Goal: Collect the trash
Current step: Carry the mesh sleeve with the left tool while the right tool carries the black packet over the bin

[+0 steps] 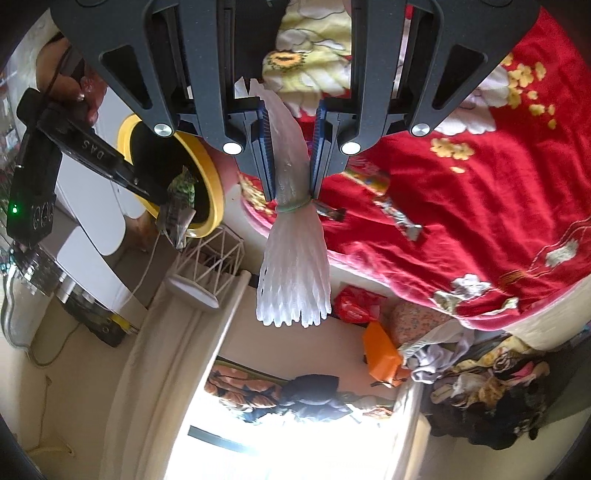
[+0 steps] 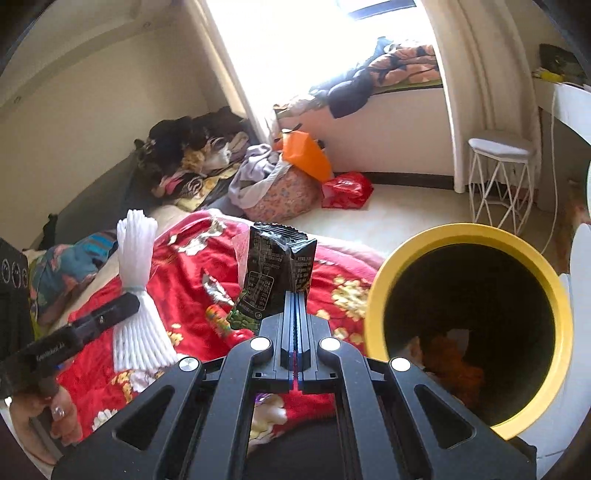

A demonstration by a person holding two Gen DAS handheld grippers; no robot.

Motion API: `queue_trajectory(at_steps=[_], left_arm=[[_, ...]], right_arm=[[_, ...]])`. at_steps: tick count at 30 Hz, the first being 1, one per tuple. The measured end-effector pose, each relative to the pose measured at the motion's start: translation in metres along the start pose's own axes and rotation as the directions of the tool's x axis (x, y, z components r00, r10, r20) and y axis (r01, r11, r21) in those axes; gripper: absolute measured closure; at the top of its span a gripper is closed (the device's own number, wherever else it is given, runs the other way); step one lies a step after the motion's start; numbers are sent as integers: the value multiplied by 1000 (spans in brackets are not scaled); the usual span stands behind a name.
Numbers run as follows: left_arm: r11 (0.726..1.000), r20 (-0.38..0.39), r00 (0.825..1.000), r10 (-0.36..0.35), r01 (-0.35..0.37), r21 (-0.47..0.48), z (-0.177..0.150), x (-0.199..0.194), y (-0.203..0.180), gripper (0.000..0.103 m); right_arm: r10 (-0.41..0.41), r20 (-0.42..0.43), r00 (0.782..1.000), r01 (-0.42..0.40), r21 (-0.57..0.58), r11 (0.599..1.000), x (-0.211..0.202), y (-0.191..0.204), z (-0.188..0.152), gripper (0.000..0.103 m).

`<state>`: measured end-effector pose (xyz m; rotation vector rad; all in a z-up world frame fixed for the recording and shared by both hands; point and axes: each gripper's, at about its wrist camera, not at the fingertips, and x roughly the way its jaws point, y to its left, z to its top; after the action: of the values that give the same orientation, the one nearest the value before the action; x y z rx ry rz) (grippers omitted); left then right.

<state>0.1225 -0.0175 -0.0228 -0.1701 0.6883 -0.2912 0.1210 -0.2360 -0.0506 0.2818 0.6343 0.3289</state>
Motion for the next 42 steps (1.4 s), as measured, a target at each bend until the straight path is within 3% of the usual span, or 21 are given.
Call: queue_trajectory(at_steps=[15,42], left_arm=[[995,-23,997,-70,71,64,5,23,-50,90],[981,-115,985,-126,141,136,-6,72,-109,90]], right_arm=[[-88,61,994,81,107,991,-24,-55,7,102],[-278,29,960,265,217,939,-34,-135,-3,102]])
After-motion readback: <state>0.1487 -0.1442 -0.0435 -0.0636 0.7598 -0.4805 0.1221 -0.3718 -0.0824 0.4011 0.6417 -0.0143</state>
